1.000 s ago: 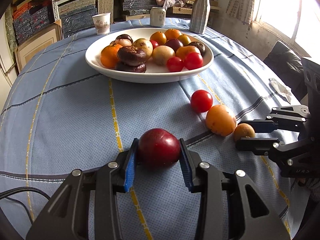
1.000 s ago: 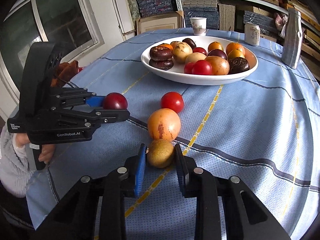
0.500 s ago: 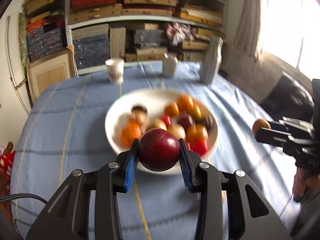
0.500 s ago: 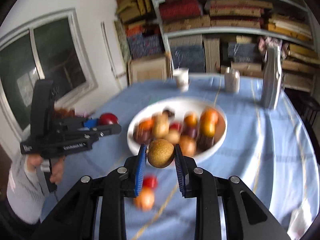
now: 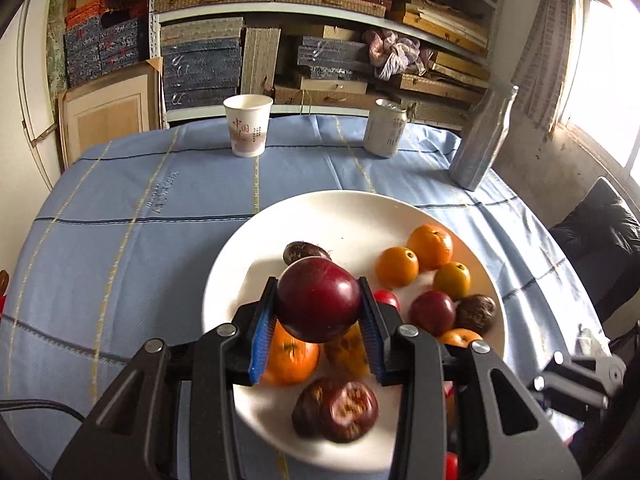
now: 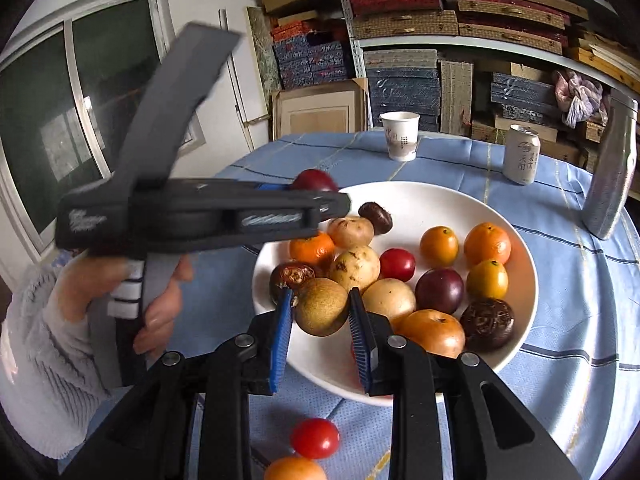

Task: Organize fruits

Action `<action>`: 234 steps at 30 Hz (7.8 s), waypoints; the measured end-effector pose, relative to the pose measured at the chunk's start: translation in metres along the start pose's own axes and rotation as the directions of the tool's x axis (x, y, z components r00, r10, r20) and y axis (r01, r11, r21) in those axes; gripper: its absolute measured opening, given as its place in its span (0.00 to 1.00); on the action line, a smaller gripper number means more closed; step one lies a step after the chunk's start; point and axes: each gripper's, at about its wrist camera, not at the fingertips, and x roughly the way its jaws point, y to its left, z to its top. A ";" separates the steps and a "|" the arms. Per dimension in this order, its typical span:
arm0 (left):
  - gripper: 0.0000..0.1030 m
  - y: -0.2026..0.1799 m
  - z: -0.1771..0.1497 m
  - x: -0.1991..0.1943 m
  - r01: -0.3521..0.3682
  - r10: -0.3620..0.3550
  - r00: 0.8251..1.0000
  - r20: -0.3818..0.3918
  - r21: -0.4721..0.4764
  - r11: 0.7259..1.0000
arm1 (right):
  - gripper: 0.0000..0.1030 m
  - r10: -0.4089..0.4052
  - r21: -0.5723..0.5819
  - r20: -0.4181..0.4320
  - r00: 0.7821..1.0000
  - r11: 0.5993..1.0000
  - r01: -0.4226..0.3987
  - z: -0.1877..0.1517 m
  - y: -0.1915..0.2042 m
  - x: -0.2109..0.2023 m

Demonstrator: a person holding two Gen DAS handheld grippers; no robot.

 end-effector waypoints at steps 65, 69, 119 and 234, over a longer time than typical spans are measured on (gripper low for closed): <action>0.95 -0.005 -0.130 -0.096 -0.100 0.100 0.994 0.043 0.000 0.995 | 0.77 -0.138 -0.163 -0.129 0.982 0.980 0.116 -0.095 0.041 -0.033; 0.96 -0.006 -0.130 -0.093 -0.100 0.100 0.995 0.027 -0.002 0.995 | 0.68 -0.117 -0.137 -0.152 0.981 0.986 0.097 -0.094 0.035 -0.028; 0.29 -0.100 -0.133 -0.042 0.153 -0.123 0.982 -0.145 0.216 0.964 | 0.38 -0.123 0.144 -0.047 0.991 0.981 0.129 -0.098 -0.053 -0.078; 0.95 -0.046 -0.045 -0.102 -0.262 0.233 0.938 0.258 0.087 0.961 | 0.91 -0.127 0.216 0.318 0.940 0.975 0.058 0.010 -0.033 -0.112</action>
